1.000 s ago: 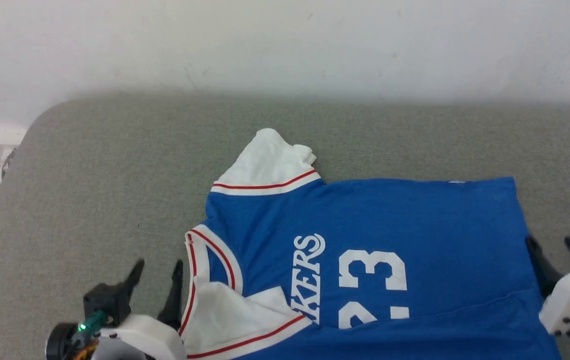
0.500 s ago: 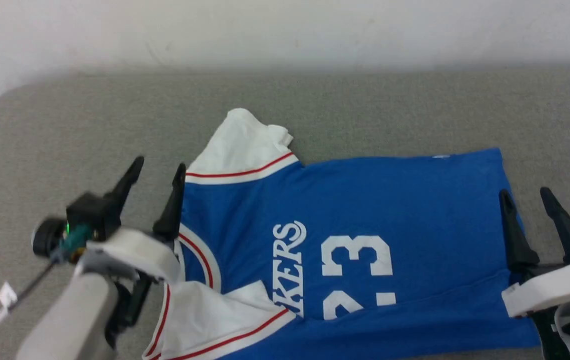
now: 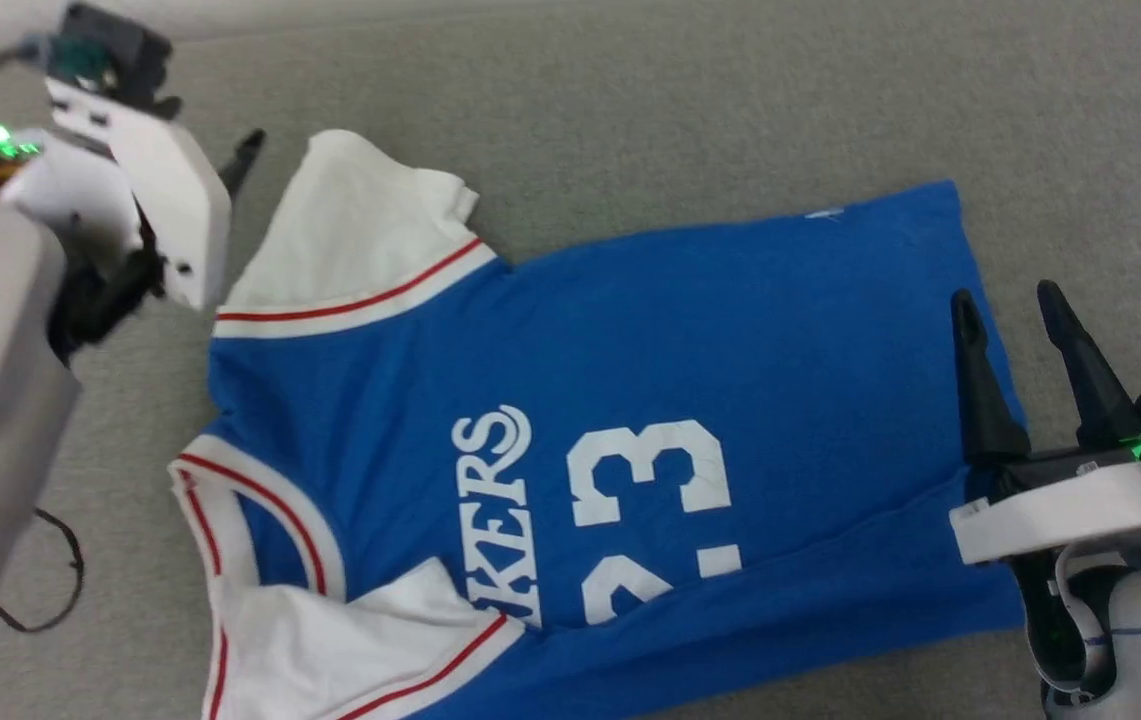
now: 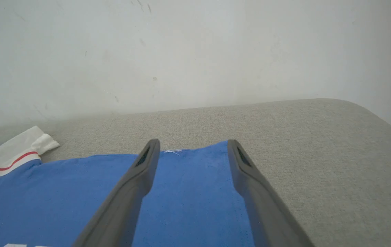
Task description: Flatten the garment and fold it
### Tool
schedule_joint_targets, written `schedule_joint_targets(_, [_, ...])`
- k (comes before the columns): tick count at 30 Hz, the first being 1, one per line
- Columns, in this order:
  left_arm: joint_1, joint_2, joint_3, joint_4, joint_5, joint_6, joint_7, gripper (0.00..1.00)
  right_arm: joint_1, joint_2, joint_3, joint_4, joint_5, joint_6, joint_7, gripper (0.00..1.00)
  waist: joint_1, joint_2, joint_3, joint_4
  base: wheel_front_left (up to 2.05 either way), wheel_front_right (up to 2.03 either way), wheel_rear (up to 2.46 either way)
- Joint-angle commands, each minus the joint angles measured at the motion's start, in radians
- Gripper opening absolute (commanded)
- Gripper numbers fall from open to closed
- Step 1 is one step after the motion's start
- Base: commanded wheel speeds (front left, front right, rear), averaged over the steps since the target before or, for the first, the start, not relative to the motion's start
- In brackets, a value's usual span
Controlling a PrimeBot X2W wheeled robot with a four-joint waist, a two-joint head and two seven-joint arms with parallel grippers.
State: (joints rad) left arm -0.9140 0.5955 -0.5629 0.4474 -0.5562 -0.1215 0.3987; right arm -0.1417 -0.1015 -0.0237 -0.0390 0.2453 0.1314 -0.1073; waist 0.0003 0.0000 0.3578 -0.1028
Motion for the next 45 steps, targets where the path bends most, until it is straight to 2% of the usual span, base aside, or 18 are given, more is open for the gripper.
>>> schedule_joint_targets(1, [-0.035,0.007,-0.014,0.026,-0.018,-0.005,0.038,1.0,-0.02,0.005,0.004,0.007,-0.004,-0.001,-0.009,1.0,-0.0003,0.0,0.093,-0.091,0.0,0.0,0.0])
schedule_joint_targets(7, [-0.154,0.039,-0.044,0.146,-0.113,-0.009,0.271,1.0,-0.042,0.022,0.024,0.033,-0.004,-0.001,-0.029,1.0,-0.0003,0.0,0.141,-0.144,0.0,0.0,0.0])
schedule_joint_targets(16, [-0.223,0.063,-0.038,0.192,-0.197,-0.009,0.338,1.0,-0.055,0.04,0.013,0.07,-0.005,-0.001,-0.053,1.0,-0.0003,0.0,0.187,-0.186,0.0,0.0,0.0])
schedule_joint_targets(28, [-0.196,0.089,-0.112,0.175,-0.299,-0.009,0.528,1.0,-0.066,0.048,-0.002,0.097,-0.007,-0.001,-0.054,1.0,-0.0003,0.0,0.181,-0.183,0.0,0.0,0.0])
schedule_joint_targets(30, [-0.202,0.094,-0.115,0.16,-0.298,-0.009,0.528,1.0,-0.067,0.049,-0.001,0.1,-0.007,-0.001,-0.051,1.0,-0.0003,0.0,0.184,-0.182,0.0,0.0,0.0])
schedule_joint_targets(31, [-0.202,0.095,-0.116,0.157,-0.298,-0.009,0.526,0.8,-0.068,0.049,0.0,0.101,-0.008,-0.001,-0.051,1.0,-0.0003,0.0,0.185,-0.182,0.0,0.0,0.0])
schedule_joint_targets(32, [-0.198,0.094,-0.12,0.155,-0.303,-0.009,0.533,0.2,-0.068,0.049,0.0,0.103,-0.008,-0.001,-0.051,1.0,-0.0003,0.0,0.185,-0.182,0.0,0.0,0.0])
schedule_joint_targets(33, [-0.194,0.093,-0.12,0.152,-0.312,-0.009,0.539,0.0,-0.069,0.049,0.0,0.104,-0.008,-0.001,-0.051,1.0,-0.0003,0.0,0.185,-0.182,0.0,0.0,0.0])
schedule_joint_targets(35, [-0.185,0.09,-0.119,0.149,-0.332,-0.009,0.551,0.0,-0.069,0.05,0.0,0.108,-0.008,-0.001,-0.051,1.0,-0.0003,0.0,0.182,-0.18,0.0,0.0,0.0])
schedule_joint_targets(40, [-0.173,0.087,-0.123,0.132,-0.326,-0.009,0.494,0.0,-0.067,0.05,-0.013,0.113,-0.019,-0.001,-0.045,1.0,-0.0003,0.0,0.161,-0.159,0.0,0.0,0.0])
schedule_joint_targets(45, [-0.172,0.06,-0.117,0.123,-0.278,-0.009,0.311,0.0,-0.078,0.019,-0.031,0.097,-0.03,-0.001,-0.021,1.0,-0.0003,0.0,0.111,-0.111,0.0,0.0,0.0])
